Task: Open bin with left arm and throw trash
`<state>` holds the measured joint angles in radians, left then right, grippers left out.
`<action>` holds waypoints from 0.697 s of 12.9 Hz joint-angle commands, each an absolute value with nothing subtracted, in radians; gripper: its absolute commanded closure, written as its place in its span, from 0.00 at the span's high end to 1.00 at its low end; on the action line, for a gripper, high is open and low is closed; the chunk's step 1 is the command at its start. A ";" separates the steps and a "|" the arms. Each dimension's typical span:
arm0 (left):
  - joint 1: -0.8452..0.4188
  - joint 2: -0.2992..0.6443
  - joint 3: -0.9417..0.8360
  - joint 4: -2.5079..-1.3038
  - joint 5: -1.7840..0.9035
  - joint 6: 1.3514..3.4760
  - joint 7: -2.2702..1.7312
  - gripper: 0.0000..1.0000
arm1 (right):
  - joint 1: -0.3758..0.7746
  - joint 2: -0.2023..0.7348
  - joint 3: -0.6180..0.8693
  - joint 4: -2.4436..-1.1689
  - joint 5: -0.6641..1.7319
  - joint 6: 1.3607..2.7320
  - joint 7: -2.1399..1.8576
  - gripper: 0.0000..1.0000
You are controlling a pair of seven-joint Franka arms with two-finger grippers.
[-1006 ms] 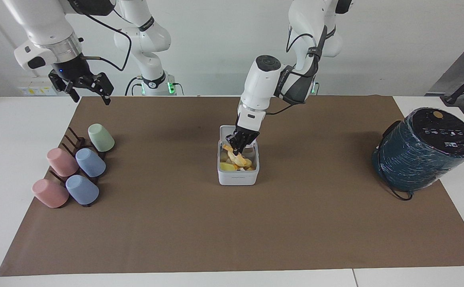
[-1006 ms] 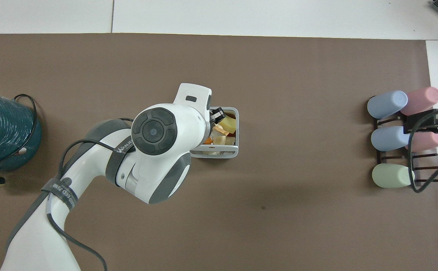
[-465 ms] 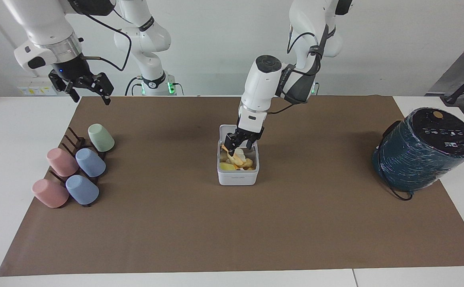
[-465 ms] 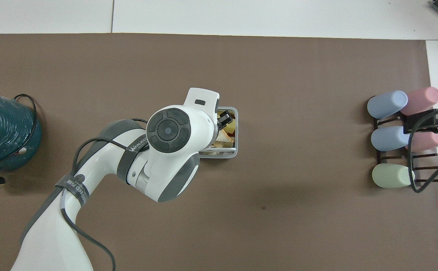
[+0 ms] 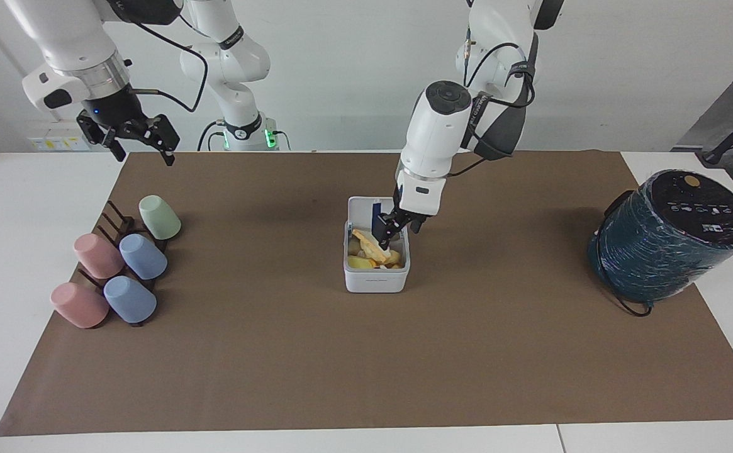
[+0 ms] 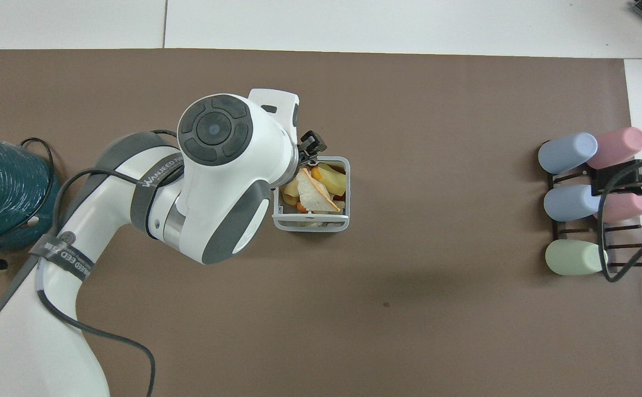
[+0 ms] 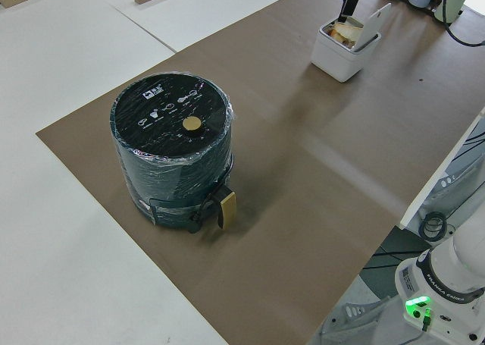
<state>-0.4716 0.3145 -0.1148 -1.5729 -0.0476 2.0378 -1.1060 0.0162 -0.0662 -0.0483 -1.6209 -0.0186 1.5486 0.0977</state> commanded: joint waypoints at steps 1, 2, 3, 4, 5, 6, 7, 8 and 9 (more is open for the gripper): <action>-0.440 0.321 -0.120 -1.499 -0.058 1.919 -1.069 0.33 | 0.012 -0.064 -0.044 -1.612 -0.028 1.539 0.083 1.00; -0.422 0.322 -0.121 -1.471 -0.061 1.887 -1.056 0.17 | 0.012 -0.064 -0.044 -1.612 -0.028 1.539 0.083 1.00; -0.404 0.322 -0.124 -1.450 -0.061 1.866 -1.051 0.02 | 0.012 -0.064 -0.044 -1.612 -0.028 1.539 0.083 1.00; -0.387 0.322 -0.124 -1.434 -0.061 1.849 -1.048 0.00 | 0.012 -0.064 -0.044 -1.612 -0.028 1.539 0.083 1.00; -0.367 0.322 -0.124 -1.416 -0.060 1.829 -1.031 0.00 | 0.012 -0.064 -0.044 -1.612 -0.028 1.539 0.083 1.00; -0.347 0.322 -0.117 -1.401 -0.057 1.789 -0.984 0.00 | 0.012 -0.064 -0.044 -1.612 -0.028 1.540 0.083 1.00; -0.319 0.321 -0.112 -1.385 -0.054 1.735 -0.906 0.00 | 0.012 -0.064 -0.044 -1.612 -0.028 1.540 0.083 1.00; -0.278 0.318 -0.112 -1.372 -0.054 1.685 -0.820 0.00 | 0.012 -0.064 -0.044 -1.612 -0.028 1.540 0.083 1.00; -0.231 0.307 -0.115 -1.356 -0.054 1.636 -0.739 0.00 | 0.012 -0.064 -0.044 -1.612 -0.028 1.540 0.083 1.00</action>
<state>-0.3017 0.3131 -0.1090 -1.3983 -0.0473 1.7287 -0.8671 0.0162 -0.0662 -0.0483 -1.6209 -0.0186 1.5486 0.0977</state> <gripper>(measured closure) 0.987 0.000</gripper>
